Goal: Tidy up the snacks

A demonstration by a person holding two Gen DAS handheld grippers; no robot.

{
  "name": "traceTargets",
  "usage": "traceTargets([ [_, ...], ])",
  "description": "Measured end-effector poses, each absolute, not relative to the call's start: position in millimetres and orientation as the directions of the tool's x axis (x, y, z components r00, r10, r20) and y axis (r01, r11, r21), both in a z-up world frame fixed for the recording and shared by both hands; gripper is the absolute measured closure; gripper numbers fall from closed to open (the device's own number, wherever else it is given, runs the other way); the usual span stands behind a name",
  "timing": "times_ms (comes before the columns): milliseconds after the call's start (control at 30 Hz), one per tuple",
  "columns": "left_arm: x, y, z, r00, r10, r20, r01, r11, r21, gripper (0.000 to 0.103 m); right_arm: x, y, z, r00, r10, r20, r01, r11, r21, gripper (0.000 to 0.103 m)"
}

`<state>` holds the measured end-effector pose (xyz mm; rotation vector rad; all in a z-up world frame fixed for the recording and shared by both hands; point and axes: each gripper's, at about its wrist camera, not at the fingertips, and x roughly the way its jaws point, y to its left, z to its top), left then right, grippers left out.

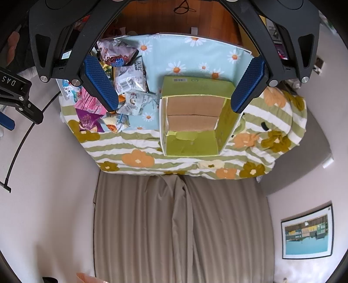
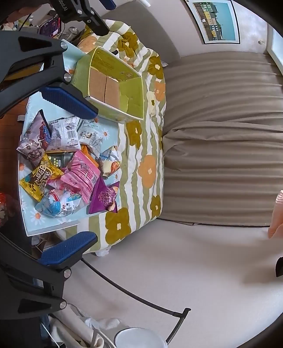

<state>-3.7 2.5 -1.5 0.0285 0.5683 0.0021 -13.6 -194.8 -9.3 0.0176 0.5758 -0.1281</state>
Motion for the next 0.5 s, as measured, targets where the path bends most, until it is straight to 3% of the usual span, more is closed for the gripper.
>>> traceTargets([
  [500,-6.2,5.1,-2.8,0.841,0.009,-0.541,0.005,1.000,0.024,0.001,-16.1,-190.2,-7.0,0.830,-0.105,-0.547,0.110,0.994,-0.023,0.000],
])
